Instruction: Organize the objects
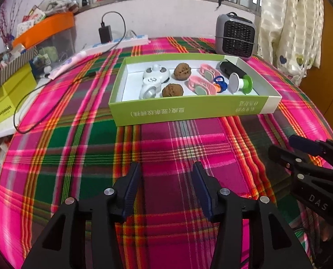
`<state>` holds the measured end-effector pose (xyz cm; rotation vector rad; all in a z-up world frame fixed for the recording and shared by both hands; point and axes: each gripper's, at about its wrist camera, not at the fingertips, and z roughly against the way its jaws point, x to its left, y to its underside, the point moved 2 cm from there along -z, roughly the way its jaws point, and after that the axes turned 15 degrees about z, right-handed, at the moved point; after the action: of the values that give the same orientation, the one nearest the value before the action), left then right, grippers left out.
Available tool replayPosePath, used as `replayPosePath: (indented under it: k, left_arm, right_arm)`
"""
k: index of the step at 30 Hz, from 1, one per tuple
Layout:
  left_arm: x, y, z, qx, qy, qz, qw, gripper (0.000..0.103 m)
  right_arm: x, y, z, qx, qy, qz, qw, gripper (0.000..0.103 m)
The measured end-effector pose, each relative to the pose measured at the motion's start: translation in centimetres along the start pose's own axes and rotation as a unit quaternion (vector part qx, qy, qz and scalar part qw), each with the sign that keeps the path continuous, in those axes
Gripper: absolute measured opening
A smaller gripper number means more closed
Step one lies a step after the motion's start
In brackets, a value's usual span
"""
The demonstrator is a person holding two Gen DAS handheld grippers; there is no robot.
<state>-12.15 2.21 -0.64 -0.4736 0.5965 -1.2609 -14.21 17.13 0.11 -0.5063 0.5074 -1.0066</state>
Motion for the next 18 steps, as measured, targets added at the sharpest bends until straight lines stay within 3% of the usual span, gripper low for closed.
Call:
replayPosePath:
  k: [18]
  left_arm:
    - [-0.42,0.46,0.2,-0.008,-0.011,0.02,0.9997,0.055]
  right_arm:
    - [0.07,0.38,0.23,-0.006,0.005,-0.002,1.0,0.05]
